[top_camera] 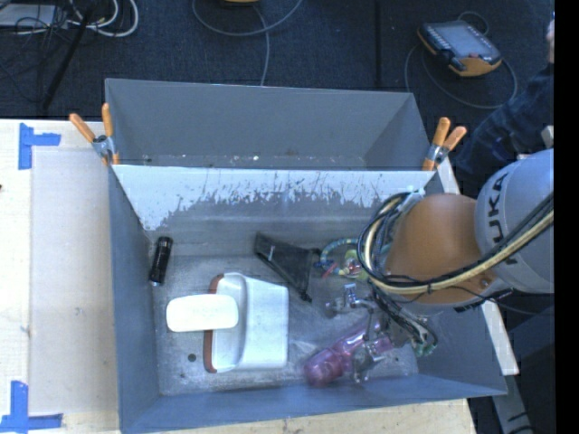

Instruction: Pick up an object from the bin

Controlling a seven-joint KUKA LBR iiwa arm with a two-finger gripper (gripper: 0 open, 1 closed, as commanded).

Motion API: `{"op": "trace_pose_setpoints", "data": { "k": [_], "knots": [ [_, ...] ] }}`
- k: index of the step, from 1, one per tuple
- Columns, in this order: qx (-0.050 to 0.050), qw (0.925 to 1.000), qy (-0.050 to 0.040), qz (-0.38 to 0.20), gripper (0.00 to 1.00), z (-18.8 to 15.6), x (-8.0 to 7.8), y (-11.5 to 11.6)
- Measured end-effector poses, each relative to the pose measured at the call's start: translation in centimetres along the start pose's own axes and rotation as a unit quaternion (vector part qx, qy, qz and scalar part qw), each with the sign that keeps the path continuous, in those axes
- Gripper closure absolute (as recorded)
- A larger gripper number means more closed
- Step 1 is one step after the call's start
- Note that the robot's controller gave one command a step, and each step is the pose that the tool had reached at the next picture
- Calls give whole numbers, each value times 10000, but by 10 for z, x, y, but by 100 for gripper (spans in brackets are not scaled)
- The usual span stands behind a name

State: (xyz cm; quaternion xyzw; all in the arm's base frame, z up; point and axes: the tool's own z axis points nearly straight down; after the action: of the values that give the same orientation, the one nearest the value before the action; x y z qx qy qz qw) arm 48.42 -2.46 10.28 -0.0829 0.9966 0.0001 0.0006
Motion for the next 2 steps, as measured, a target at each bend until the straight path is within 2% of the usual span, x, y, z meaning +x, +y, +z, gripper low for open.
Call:
{"op": "trace_pose_setpoints", "data": {
  "k": [1,2],
  "knots": [
    [25,9592,-8,-2828,100,20,1,41],
    [24,9592,-8,-2828,100,20,1,41]
  ]
}}
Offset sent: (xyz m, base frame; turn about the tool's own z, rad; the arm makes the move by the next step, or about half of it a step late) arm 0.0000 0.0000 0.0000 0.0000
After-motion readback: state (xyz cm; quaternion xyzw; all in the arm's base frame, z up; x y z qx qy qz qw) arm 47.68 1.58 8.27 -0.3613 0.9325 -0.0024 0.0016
